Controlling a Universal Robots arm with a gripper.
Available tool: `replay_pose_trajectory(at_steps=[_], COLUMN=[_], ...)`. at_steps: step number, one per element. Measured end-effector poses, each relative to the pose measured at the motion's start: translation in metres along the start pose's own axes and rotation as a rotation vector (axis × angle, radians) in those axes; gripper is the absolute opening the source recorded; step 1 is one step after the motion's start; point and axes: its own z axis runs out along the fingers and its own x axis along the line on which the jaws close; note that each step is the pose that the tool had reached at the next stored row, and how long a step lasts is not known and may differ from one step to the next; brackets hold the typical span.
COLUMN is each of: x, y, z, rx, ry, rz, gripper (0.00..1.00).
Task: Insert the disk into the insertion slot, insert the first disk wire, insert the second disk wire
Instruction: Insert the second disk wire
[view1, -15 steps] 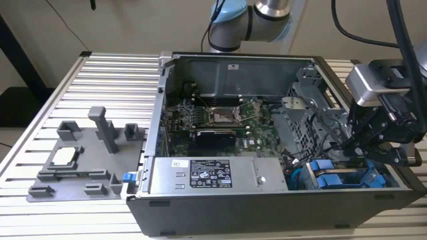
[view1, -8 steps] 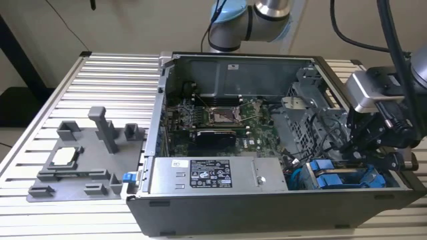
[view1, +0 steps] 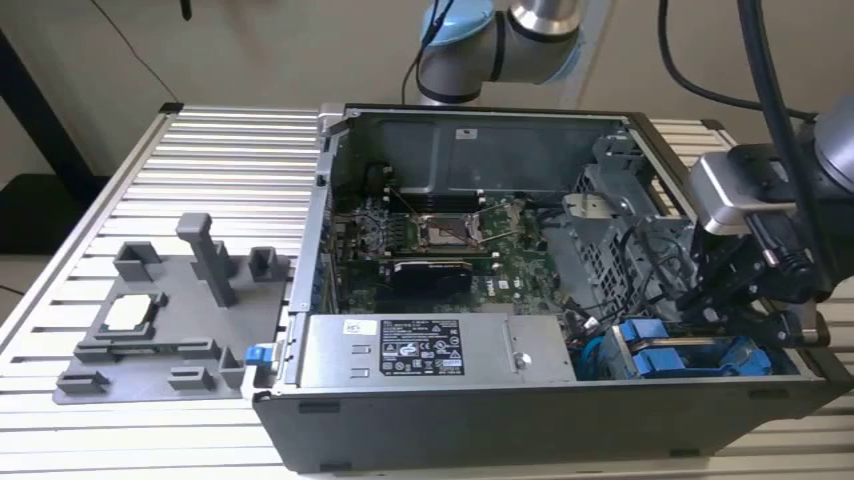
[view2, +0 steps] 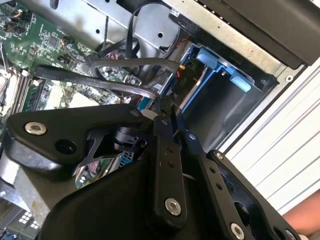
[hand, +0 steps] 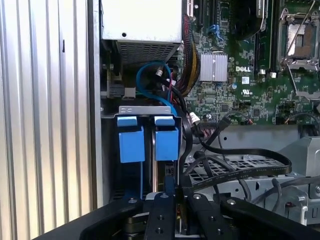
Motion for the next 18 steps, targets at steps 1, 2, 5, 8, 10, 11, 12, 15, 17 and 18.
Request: replay_pose_trajectory(at_steps=[1,2,5,8,10,11,12,15,17,18], x=[0.0002,0.0003,0.0007,0.0012,0.0016,0.0018,0.0021,0.0031,0.0038,0.0041], y=[0.0,0.0,-0.0002,-0.0007,-0.0012,-0.0016,-0.0019,-0.0025,-0.0027,-0.0027], z=[0.001,0.0019,0.0037,0.0051,0.0059,0.0061,0.0063,0.0073,0.0083,0.009], rx=[0.0,0.0,0.0,0.0,0.0,0.0,-0.0001,0.0001,0.0,0.0], ry=[-0.0007,-0.0013,-0.004,-0.0089,-0.0109,-0.0115,-0.012,-0.012,-0.0121,-0.012], rz=[0.0,0.0,0.0,0.0,0.0,0.0,0.0,0.0,0.0,0.0], gripper=[0.16,0.16,0.16,0.16,0.16,0.16,0.16,0.16,0.16,0.16])
